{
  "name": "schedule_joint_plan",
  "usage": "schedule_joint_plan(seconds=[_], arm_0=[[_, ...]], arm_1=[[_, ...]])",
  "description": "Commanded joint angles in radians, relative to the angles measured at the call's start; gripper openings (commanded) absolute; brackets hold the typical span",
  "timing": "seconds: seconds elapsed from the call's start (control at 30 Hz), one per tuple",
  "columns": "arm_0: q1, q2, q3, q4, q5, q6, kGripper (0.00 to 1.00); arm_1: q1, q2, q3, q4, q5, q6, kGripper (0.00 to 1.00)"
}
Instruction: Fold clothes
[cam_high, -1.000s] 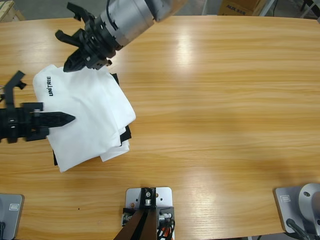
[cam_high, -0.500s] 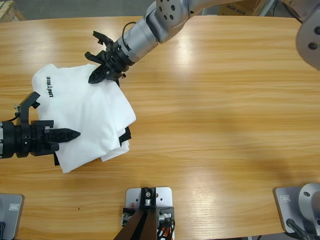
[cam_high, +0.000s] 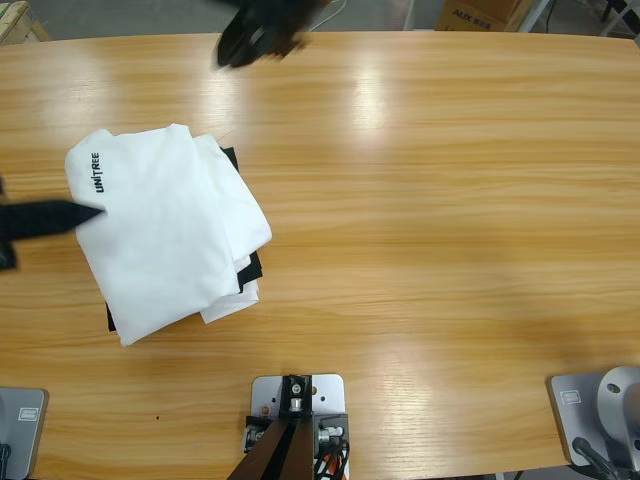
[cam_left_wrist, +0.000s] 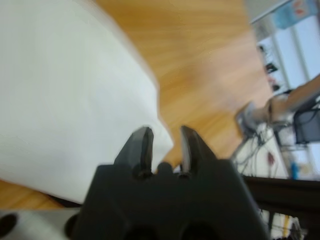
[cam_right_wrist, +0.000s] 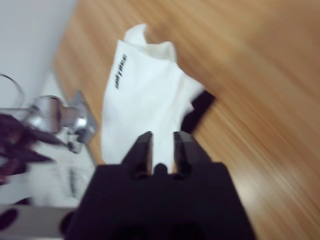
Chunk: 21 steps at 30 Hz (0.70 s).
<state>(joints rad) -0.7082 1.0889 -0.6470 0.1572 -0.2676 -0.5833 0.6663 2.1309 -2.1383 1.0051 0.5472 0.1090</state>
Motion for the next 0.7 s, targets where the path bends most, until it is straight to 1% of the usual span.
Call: schedule_joint_plan(seconds=[0.03,0.13,0.2,0.27,0.33,0.43,0.53,0.7], arm_0=[[-0.018,0.177,-0.372,0.499,0.019,0.334,0.941],[-0.08,0.308,-0.474,0.705,0.077,0.475,0.941],[-0.119,0.38,-0.563,0.819,0.103,0.554,0.941],[-0.143,0.421,-0.629,0.875,0.137,0.63,0.951],[-0.145,0.448,-0.665,0.901,0.158,0.682,0.989],[-0.15,0.469,-0.668,0.913,0.196,0.807,0.987],[-0.15,0.47,-0.637,0.913,0.243,0.918,0.987],[-0.16,0.495,-0.559,0.872,0.296,0.925,0.999]], arm_1=[[-0.013,-0.412,0.272,0.318,-0.388,-0.186,1.0],[-0.046,-0.552,0.49,0.309,-0.452,-0.231,1.0],[-0.085,-0.639,0.586,0.308,-0.487,-0.259,1.0],[-0.111,-0.701,0.633,0.313,-0.504,-0.271,1.0],[-0.119,-0.734,0.662,0.316,-0.509,-0.269,1.0],[-0.122,-0.764,0.689,0.313,-0.505,-0.25,1.0],[-0.122,-0.785,0.74,0.29,-0.504,-0.232,1.0],[-0.122,-0.869,0.816,0.275,-0.495,-0.192,1.0]])
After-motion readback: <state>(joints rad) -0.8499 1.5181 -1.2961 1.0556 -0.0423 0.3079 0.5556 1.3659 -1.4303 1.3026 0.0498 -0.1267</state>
